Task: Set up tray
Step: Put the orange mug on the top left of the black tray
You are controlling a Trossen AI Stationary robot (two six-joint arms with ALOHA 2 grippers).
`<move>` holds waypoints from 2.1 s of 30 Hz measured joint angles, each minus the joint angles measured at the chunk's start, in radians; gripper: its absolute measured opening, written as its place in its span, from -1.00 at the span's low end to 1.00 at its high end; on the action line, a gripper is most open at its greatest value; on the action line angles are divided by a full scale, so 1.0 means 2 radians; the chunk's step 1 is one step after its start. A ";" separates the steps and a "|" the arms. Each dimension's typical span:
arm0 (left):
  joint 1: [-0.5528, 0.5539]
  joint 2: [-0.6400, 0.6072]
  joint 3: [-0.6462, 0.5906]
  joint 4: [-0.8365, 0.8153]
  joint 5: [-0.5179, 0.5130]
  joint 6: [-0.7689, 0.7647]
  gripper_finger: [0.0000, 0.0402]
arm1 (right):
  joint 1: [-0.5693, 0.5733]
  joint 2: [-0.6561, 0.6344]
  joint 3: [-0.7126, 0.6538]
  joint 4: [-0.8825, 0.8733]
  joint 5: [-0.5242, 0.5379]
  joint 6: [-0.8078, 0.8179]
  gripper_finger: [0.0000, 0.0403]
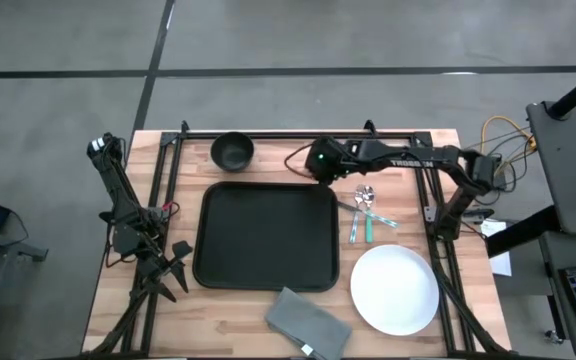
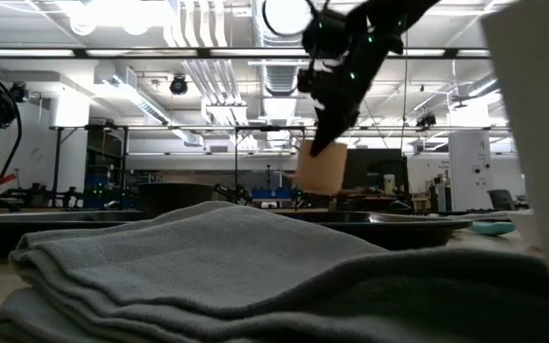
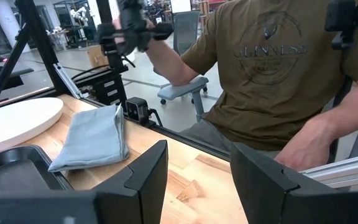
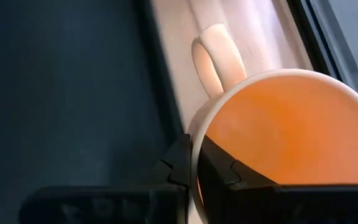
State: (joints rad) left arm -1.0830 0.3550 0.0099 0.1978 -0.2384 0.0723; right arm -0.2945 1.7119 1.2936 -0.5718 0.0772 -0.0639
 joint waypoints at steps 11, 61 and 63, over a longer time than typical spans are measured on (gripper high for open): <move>0.000 0.000 0.000 0.000 0.000 0.000 -0.23 | 0.077 0.001 0.042 0.001 0.000 -0.015 -0.96; 0.000 0.000 0.000 0.000 0.000 0.000 -0.23 | 0.105 0.398 0.507 0.020 -0.105 -0.139 -0.96; 0.000 0.000 0.000 0.000 0.000 0.000 -0.23 | 0.105 0.404 0.512 0.020 -0.105 -0.140 -0.96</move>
State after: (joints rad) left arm -1.0832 0.3546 0.0097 0.1980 -0.2382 0.0723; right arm -0.0853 2.5204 2.3172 -0.5312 -0.1320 -0.3436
